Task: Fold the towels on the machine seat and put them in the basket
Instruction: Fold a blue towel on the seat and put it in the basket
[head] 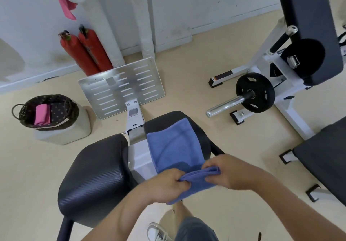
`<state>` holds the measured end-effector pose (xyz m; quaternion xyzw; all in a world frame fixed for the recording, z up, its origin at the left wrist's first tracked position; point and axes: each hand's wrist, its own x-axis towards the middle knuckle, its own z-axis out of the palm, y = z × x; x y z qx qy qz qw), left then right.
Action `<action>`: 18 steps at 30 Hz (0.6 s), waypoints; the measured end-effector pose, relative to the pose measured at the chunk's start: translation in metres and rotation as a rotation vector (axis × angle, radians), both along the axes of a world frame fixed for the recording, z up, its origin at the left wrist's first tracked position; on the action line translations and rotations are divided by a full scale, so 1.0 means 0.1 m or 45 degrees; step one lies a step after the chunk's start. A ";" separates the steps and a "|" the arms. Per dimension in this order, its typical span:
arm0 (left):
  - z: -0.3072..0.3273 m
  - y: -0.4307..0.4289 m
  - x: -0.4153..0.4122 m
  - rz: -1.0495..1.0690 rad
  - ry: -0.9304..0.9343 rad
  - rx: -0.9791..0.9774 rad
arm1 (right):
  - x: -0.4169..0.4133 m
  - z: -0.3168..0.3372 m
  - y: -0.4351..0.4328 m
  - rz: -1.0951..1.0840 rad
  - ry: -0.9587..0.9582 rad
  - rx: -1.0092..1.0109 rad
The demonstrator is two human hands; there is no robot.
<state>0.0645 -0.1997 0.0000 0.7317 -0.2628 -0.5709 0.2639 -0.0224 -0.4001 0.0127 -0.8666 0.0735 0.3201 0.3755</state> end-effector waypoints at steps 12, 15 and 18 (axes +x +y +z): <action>0.13 -0.03 0.99 0.524 -0.149 -0.023 | 0.93 -0.17 0.09 -0.597 -0.267 -0.061; -0.02 -0.03 1.08 0.547 -0.241 0.052 | 1.04 -0.24 0.14 -0.539 -0.259 -0.245; -0.16 -0.02 1.09 0.508 -0.370 0.119 | 1.09 -0.28 0.17 -0.411 -0.295 -0.410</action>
